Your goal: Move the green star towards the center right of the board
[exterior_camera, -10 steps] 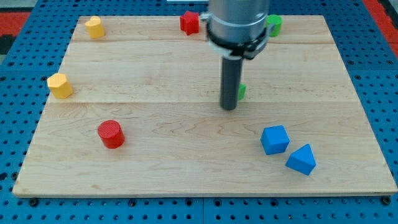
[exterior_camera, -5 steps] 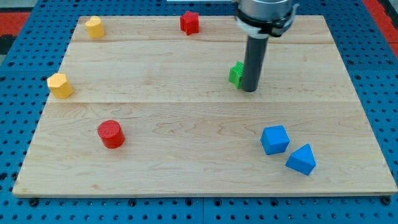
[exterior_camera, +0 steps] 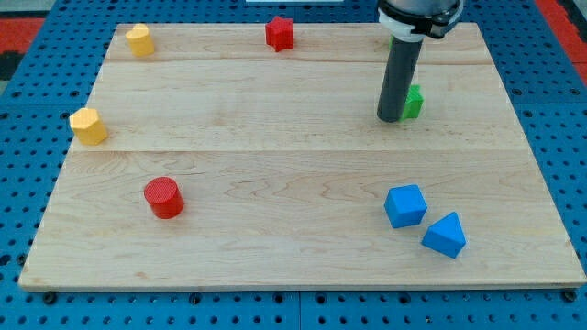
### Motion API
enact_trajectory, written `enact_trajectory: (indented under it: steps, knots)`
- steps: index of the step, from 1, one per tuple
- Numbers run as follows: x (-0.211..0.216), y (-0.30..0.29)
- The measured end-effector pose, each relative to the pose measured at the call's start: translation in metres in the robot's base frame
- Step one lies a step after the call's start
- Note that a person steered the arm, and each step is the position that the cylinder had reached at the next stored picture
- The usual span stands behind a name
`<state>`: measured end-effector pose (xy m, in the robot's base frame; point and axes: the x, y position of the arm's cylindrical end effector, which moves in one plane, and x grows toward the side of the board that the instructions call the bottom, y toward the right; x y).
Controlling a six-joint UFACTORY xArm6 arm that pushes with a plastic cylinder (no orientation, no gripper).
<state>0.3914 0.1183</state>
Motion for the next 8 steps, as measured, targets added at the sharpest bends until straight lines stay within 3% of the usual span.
enact_trajectory:
  steps: [1,2,4,6,7,8]
  knots:
    - [-0.023,-0.044]
    - [-0.076,-0.005]
    - [-0.052,0.024]
    - [-0.09,-0.002]
    - [-0.082,0.003]
    - [-0.043,0.024]
